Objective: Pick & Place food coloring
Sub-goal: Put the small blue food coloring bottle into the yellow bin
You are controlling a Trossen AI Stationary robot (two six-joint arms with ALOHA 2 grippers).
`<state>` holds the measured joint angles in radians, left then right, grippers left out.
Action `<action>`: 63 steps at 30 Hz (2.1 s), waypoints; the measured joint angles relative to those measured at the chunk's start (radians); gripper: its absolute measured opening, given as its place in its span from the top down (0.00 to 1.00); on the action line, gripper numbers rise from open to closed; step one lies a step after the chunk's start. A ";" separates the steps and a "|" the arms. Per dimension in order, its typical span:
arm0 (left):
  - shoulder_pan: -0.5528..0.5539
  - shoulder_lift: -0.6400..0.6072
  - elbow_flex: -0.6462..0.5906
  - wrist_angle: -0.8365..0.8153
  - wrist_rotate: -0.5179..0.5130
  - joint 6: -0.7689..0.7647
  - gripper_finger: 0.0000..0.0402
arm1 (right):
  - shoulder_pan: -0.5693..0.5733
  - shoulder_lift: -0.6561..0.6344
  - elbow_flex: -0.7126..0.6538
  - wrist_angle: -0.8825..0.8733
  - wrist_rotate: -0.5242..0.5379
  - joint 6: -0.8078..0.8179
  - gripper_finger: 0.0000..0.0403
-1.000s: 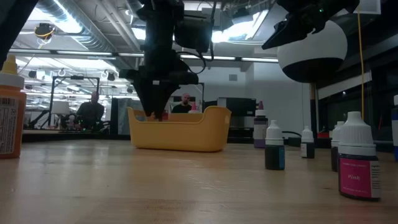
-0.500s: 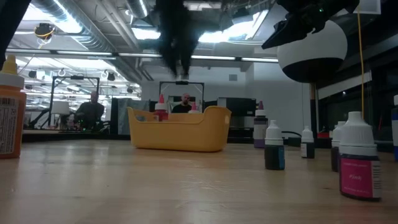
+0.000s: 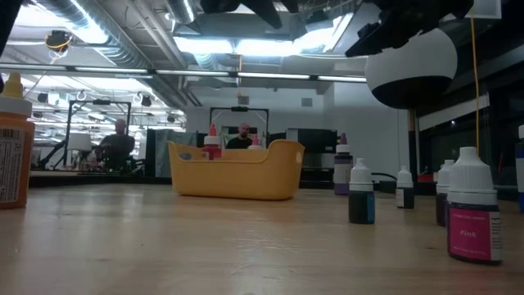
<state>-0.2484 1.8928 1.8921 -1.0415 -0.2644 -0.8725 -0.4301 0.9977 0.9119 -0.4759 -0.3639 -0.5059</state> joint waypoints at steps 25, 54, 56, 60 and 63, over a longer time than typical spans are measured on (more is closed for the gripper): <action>-0.091 0.272 -0.074 0.274 0.175 0.793 0.58 | 0.006 0.002 0.000 -0.047 -0.099 0.006 0.56; -0.008 0.369 -0.072 0.395 0.266 0.810 0.54 | 0.005 0.002 0.000 -0.068 -0.100 0.004 0.56; -0.008 0.375 -0.075 0.390 0.271 0.797 0.54 | 0.005 0.002 0.000 -0.069 -0.100 0.004 0.56; -0.008 0.380 -0.073 0.403 0.281 0.778 0.56 | 0.005 0.002 0.000 -0.069 -0.100 0.004 0.56; -0.008 0.380 -0.073 0.414 0.284 0.777 0.59 | 0.005 0.002 0.000 -0.069 -0.100 0.004 0.56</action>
<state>-0.2562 2.2732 1.8187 -0.6273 0.0200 -0.0952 -0.4248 0.9997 0.9123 -0.5449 -0.4637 -0.5024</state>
